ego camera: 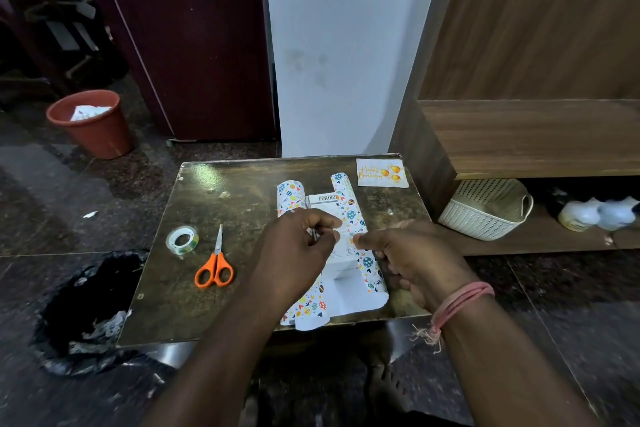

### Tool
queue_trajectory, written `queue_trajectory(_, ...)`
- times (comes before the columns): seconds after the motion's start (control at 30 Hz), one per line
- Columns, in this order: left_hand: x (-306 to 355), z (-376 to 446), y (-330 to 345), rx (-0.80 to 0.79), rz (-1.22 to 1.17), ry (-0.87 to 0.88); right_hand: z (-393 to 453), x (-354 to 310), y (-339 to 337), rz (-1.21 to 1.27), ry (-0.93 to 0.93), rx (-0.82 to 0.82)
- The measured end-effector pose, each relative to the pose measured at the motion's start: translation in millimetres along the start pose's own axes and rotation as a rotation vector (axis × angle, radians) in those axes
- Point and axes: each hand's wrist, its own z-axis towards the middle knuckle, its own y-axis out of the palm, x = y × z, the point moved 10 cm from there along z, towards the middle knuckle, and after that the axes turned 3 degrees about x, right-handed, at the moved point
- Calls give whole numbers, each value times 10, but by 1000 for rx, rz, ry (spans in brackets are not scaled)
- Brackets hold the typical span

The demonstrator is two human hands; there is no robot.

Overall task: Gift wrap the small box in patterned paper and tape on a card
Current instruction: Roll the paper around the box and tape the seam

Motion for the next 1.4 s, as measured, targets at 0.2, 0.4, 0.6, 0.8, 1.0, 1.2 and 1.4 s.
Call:
queue_trajectory(0.2,-70,-8,67,73,-41,-51,-76,-156,-37,-105,-156,112)
queue_trajectory(0.4,-106,16,92,61,-21,-53,-153,-210,-15,-226,-214,150)
queue_trajectory(0.6,-80,33,96,25,9,-25,-187,-275,40,-416,-346,243)
queue_trajectory(0.8,-103,38,97,14,24,-28,-186,-307,35,-550,-369,342)
queue_trajectory(1.0,-90,9,94,3,17,-25,-61,-151,-96,-293,-112,123)
queue_trajectory(1.2,-53,21,-175,99,-119,-25,-16,18,88,-40,106,-214)
queue_trajectory(1.4,-619,112,-1184,333,6,-182,130,-223,54,145,-38,-130)
